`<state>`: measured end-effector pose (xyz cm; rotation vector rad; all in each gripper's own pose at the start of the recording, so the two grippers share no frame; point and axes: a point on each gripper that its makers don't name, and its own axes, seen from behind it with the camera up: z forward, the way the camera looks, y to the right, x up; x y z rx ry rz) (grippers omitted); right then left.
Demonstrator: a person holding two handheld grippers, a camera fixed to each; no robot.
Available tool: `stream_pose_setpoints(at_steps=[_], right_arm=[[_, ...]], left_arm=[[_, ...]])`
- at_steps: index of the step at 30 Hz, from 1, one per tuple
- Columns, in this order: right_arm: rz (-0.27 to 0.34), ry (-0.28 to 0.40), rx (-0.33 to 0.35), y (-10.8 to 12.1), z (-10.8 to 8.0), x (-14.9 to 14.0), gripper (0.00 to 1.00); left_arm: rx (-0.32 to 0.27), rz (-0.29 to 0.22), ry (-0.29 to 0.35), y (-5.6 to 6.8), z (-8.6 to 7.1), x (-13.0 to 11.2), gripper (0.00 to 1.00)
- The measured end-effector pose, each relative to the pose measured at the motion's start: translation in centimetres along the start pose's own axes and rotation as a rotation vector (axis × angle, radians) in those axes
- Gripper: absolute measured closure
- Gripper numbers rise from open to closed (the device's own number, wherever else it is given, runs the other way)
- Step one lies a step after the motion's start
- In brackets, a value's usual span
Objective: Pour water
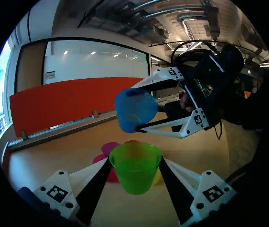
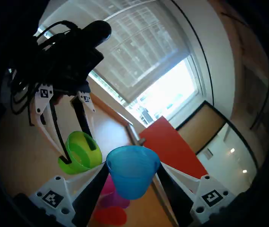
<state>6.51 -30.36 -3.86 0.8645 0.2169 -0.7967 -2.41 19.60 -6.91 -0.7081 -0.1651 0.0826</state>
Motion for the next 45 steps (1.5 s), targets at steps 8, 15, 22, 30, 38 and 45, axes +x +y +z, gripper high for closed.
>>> stream_pose_setpoints(at_steps=[8, 15, 22, 30, 38, 45], right_arm=[[0.22, -0.034, 0.005, -0.6, -0.3, -2.0, 0.09], [0.477, -0.088, -0.006, -0.3, -0.5, -4.2, 0.09], [0.635, -0.088, -0.01, 0.1, -0.9, -4.8, 0.09], [0.656, -0.116, -0.021, 0.2, -1.3, -6.0, 0.09], [0.692, -0.168, -0.018, -0.6, -2.0, -8.5, 0.09], [0.719, -0.197, -0.018, -1.1, -2.9, -10.3, 0.09]], left_arm=[[0.003, -0.007, 0.0, -0.2, 0.4, 0.0, 0.13], [0.011, -0.019, 0.001, -0.6, 0.8, 0.0, 0.13], [0.019, -0.034, -0.001, -1.0, 1.0, -0.2, 0.13], [0.025, -0.032, -0.023, -1.4, 1.3, -1.0, 0.13], [0.023, -0.039, -0.048, -1.7, 2.0, -2.1, 0.13], [0.021, -0.041, -0.072, -1.9, 2.6, -3.2, 0.13]])
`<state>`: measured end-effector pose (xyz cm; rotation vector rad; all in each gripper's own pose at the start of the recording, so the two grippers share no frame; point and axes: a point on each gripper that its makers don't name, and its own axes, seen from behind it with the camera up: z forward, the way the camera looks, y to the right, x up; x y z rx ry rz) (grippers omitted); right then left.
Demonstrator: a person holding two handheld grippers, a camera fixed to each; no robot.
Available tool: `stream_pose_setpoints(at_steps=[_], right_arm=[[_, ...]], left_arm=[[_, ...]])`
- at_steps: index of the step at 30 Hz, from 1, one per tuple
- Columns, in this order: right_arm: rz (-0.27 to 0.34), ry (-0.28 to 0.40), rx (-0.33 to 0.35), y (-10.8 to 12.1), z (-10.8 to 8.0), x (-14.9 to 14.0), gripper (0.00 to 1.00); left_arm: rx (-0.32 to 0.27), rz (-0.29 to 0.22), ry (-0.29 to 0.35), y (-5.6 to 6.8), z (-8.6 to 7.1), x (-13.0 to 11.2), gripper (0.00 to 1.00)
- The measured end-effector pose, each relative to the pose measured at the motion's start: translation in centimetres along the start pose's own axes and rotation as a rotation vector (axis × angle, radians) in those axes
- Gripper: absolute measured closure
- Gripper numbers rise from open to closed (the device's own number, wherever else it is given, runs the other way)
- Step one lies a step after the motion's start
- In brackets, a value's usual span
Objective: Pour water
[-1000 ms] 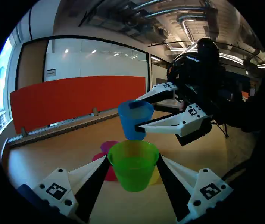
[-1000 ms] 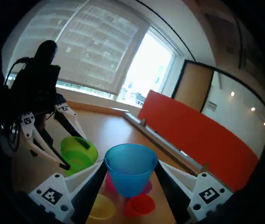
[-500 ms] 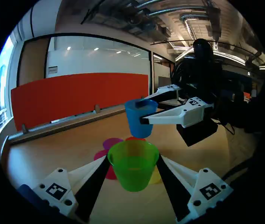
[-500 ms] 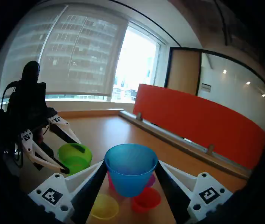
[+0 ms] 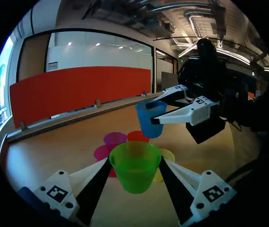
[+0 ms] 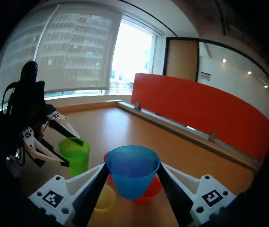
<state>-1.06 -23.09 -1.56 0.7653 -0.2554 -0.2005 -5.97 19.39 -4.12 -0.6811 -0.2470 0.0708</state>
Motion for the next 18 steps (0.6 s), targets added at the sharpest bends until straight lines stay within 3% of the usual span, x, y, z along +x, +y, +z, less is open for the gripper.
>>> stream_pose_setpoints(at_steps=[18], right_arm=[[0.053, -0.052, -0.01, 0.9, -1.5, -4.0, 0.09]], left_arm=[[-0.002, -0.012, -0.046, -0.4, 2.0, -2.3, 0.13]])
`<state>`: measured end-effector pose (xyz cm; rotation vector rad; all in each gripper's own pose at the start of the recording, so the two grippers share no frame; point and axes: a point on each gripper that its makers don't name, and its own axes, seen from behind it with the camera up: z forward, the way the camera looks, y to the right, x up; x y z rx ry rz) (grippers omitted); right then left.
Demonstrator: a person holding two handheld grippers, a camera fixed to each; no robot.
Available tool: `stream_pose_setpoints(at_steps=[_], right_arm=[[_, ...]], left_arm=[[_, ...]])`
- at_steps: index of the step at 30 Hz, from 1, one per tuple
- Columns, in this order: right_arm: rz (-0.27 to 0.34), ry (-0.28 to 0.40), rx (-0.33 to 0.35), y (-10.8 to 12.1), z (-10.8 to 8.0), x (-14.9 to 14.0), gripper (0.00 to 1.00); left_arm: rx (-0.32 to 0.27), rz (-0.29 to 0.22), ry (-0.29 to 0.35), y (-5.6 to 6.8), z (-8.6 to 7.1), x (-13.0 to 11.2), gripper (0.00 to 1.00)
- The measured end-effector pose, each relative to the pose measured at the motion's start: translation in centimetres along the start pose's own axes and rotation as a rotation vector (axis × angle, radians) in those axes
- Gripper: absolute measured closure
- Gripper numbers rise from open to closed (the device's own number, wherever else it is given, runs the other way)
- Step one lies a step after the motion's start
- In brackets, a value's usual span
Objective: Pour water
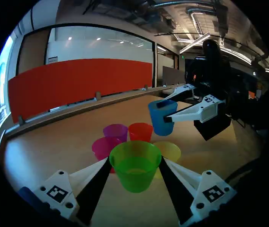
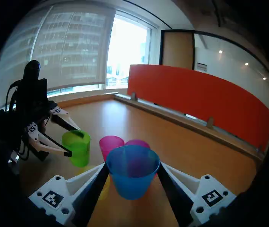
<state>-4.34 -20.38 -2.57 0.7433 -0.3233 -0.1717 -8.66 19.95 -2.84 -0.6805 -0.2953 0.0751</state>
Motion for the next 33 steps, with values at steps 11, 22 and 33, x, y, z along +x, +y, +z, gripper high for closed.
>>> stream_pose_setpoints(at_steps=[11, 22, 33], right_arm=[[0.039, -0.025, 0.011, -0.4, -0.6, -2.5, 0.09], [0.058, -0.046, 0.013, -0.3, -0.4, -4.4, 0.09], [0.073, -0.065, 0.018, -0.3, 0.1, -5.8, 0.09]], left_arm=[[0.001, 0.0, -0.036, 0.0, 0.9, -1.5, 0.13], [-0.004, 0.0, -0.061, 0.1, 1.3, -2.5, 0.13], [-0.008, -0.009, -0.073, -0.1, 1.9, -3.1, 0.13]])
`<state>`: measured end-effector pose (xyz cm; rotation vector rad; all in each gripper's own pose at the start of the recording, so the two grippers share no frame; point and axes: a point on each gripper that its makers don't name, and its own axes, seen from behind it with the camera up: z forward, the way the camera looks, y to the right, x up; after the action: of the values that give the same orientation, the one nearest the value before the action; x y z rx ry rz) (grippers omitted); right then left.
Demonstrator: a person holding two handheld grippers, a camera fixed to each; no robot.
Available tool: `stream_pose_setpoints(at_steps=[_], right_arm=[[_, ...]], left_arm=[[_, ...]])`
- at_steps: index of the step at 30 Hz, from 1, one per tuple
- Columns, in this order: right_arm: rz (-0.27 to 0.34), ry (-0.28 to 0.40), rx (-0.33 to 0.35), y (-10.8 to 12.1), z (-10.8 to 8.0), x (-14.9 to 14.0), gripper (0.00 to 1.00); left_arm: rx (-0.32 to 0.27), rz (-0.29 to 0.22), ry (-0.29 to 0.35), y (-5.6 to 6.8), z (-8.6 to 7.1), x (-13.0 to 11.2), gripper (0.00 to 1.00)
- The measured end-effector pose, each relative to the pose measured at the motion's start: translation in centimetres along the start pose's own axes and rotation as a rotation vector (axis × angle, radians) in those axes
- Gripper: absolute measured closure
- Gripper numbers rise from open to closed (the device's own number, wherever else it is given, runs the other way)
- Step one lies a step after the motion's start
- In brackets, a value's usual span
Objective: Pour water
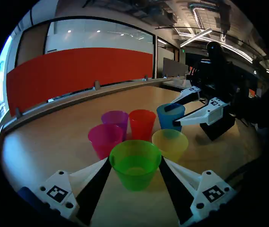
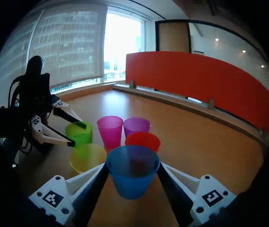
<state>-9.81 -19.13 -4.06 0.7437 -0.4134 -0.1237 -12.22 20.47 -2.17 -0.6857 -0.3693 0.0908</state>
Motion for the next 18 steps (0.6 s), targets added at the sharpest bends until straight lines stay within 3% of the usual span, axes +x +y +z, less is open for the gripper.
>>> stream_pose_setpoints(at_steps=[18], right_arm=[[-0.001, -0.034, 0.02, -0.3, 0.7, -1.7, 0.09]], left_arm=[[-0.011, 0.021, -0.056, 0.1, 0.0, -1.1, 0.13]])
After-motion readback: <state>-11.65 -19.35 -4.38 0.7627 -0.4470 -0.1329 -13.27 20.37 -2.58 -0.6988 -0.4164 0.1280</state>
